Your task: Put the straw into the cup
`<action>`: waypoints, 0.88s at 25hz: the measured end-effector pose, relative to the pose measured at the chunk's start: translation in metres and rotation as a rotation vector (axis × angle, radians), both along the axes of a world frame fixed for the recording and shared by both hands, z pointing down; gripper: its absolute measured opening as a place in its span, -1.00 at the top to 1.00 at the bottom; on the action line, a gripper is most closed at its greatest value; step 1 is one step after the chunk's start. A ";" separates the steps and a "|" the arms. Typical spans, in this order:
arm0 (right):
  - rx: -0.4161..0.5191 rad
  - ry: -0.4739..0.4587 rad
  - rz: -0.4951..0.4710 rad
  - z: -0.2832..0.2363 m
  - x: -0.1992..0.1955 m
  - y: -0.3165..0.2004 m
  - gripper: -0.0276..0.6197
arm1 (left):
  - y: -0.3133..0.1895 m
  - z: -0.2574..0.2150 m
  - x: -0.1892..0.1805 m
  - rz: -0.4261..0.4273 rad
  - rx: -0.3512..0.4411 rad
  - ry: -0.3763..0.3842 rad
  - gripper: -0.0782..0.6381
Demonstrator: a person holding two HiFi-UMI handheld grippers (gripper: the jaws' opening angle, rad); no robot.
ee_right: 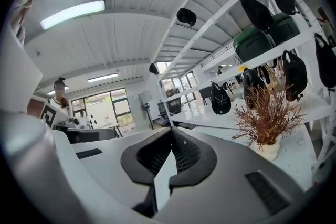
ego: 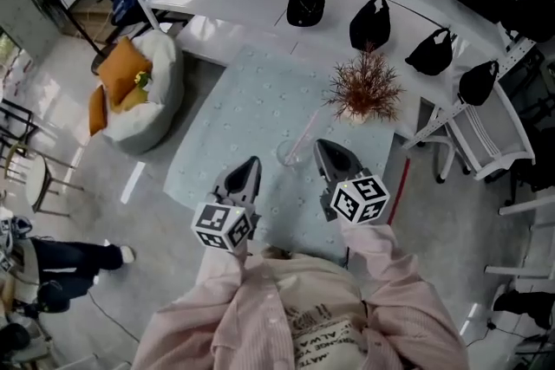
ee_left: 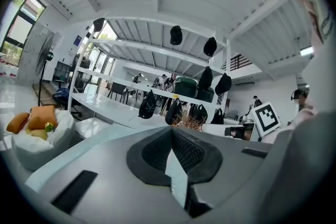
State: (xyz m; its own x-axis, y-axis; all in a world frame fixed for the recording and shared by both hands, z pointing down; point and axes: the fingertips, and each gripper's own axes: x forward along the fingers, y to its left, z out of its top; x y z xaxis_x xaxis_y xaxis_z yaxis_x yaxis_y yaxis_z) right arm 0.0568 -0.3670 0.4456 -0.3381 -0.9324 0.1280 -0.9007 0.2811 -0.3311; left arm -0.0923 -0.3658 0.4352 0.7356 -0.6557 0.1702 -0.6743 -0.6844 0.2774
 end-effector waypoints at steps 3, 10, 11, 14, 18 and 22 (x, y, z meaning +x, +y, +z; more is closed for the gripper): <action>0.029 0.016 -0.005 -0.015 0.002 0.004 0.91 | 0.001 -0.011 -0.005 -0.009 0.027 0.002 0.78; 0.080 0.036 -0.019 -0.040 0.003 0.011 0.91 | -0.004 -0.033 -0.017 -0.040 0.086 0.009 0.79; 0.084 0.036 -0.018 -0.042 0.003 0.012 0.91 | -0.004 -0.035 -0.018 -0.042 0.092 0.009 0.79; 0.092 0.030 -0.016 -0.047 0.006 0.013 0.91 | -0.005 -0.041 -0.020 -0.049 0.103 0.021 0.79; 0.096 0.014 -0.007 -0.050 0.010 0.012 0.91 | -0.006 -0.041 -0.023 -0.068 0.109 0.013 0.79; 0.099 0.008 0.009 -0.051 0.015 0.010 0.91 | -0.009 -0.039 -0.028 -0.084 0.108 0.008 0.78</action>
